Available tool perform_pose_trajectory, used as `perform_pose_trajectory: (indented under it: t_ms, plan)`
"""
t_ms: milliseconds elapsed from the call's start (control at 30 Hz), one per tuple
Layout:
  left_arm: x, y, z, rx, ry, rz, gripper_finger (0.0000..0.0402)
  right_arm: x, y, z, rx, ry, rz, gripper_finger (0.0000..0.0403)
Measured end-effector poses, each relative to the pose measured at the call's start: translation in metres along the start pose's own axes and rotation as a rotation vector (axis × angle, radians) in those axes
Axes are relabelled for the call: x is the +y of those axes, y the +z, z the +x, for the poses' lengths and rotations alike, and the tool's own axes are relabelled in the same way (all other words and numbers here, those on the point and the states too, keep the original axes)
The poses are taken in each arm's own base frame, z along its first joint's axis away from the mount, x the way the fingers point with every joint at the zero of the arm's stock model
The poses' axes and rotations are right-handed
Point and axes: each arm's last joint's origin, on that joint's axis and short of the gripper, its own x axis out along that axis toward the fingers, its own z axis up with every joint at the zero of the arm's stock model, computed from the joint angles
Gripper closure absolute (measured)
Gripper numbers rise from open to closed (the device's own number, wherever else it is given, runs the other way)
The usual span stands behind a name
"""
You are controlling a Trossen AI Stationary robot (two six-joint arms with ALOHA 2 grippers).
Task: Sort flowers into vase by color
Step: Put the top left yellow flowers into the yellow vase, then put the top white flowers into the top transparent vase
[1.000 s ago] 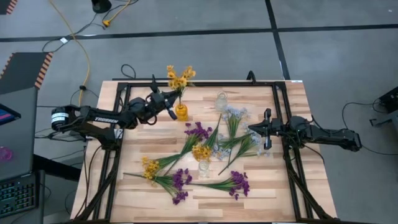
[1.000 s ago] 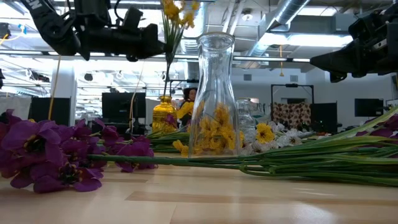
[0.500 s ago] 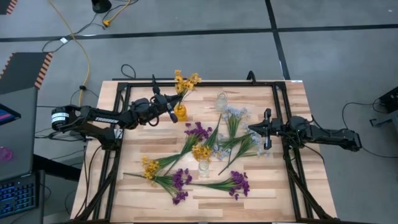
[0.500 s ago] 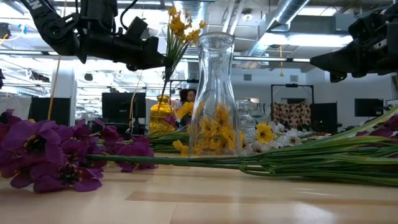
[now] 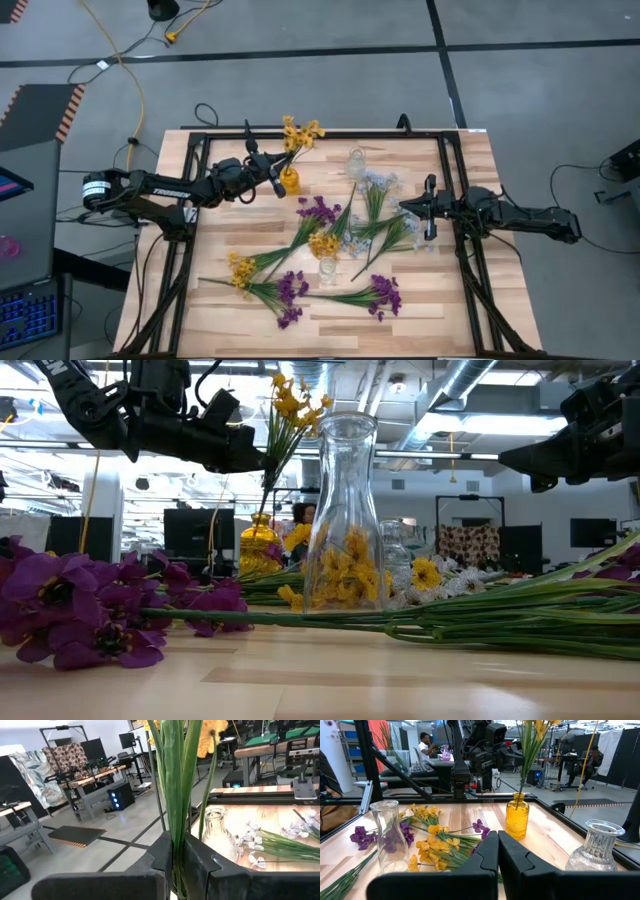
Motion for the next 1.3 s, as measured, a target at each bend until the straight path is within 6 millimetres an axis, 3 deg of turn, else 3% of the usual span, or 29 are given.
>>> perform_pose_trajectory:
  t_ms: [233, 800, 1167, 1300]
  plan:
    - [0.000, -0.002, 0.000, 0.024, 0.004, 0.007, 0.0359, 0.000, 0.000, 0.000, 0.000, 0.000, 0.000, 0.0369]
    - [0.003, 0.000, -0.002, 0.035, 0.082, -0.080, 0.0181, 0.000, 0.000, 0.000, -0.001, 0.000, 0.000, 0.0369]
    - [0.004, 0.018, -0.027, 0.090, 0.018, -0.076, 0.0165, 0.000, 0.000, 0.000, -0.004, 0.000, 0.003, 0.0369]
    - [0.008, 0.028, -0.044, 0.096, 0.002, -0.094, 0.0165, -0.001, 0.003, 0.000, -0.035, -0.022, 0.088, 0.0358]
